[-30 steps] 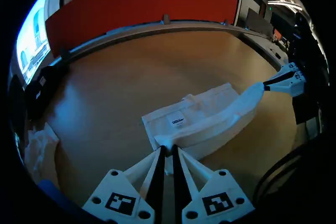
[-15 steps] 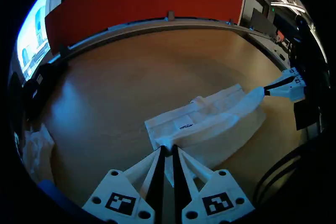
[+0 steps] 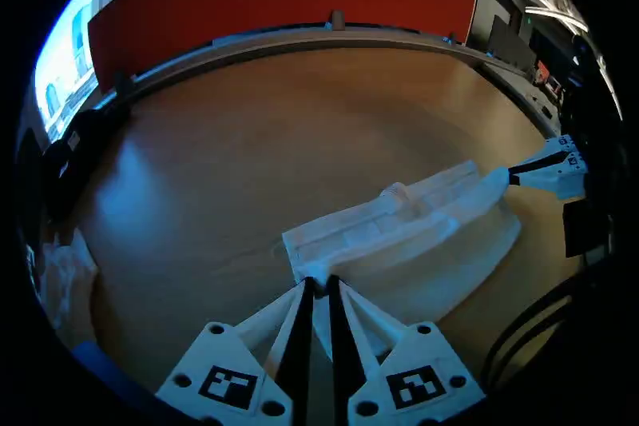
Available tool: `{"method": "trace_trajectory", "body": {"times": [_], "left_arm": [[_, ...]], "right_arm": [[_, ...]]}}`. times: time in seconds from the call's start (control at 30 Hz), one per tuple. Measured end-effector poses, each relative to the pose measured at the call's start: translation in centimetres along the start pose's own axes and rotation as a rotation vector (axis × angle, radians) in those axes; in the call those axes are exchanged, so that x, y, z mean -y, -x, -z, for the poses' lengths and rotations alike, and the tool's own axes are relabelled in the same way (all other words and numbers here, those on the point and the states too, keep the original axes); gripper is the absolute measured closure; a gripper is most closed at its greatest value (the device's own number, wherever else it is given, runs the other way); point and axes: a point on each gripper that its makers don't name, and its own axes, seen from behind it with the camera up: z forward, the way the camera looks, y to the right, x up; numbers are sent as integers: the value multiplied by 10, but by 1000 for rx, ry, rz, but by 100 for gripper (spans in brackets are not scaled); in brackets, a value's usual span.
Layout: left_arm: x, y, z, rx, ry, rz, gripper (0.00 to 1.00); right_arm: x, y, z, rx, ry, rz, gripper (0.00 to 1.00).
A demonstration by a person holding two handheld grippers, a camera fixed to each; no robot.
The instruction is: Fold towel
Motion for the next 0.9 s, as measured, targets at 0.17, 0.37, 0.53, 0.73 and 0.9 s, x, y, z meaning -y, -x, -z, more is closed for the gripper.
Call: {"method": "trace_trajectory", "body": {"times": [0.17,0.37,0.53,0.73,0.9], "left_arm": [[4,0,-6,13,-8,1,85],[7,-4,-9,11,-18,7,83],[10,-8,-10,8,-25,12,79],[14,-7,-12,13,-38,20,60],[17,-8,-11,11,-43,41,38]], "right_arm": [[-3,0,-8,6,9,-12,92],[-4,-2,-12,6,20,-15,91],[-6,-4,-14,3,29,-12,90],[-13,-6,-15,1,54,-6,59],[-18,-8,-14,-7,73,5,30]]}}
